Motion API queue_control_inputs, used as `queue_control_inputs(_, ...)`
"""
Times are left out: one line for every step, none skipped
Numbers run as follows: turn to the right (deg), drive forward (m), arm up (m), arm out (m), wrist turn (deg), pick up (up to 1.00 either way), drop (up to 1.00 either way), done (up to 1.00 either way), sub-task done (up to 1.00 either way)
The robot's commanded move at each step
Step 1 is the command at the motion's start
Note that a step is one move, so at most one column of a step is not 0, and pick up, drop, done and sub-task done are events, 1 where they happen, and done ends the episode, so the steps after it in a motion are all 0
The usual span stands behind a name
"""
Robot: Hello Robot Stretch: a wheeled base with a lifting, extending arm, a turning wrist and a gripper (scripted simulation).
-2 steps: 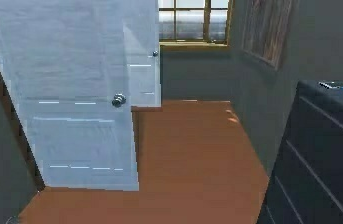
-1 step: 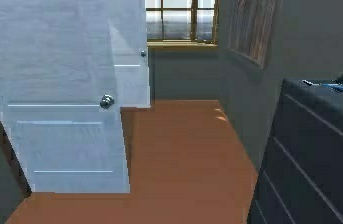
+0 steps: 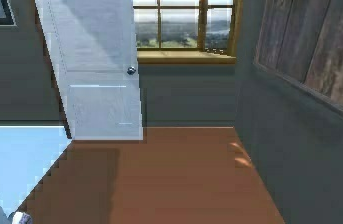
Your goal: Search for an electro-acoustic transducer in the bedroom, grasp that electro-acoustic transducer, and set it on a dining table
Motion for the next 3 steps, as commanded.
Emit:
queue_control_inputs(0.0,0.60,0.00,0.00,0.0,0.00,0.00,0.00,0.00)
queue_control_inputs(-45.0,0.00,0.00,0.00,0.0,0.00,0.00,0.00,0.00)
queue_control_inputs(-24.0,0.00,0.00,0.00,0.0,0.00,0.00,0.00,0.00)
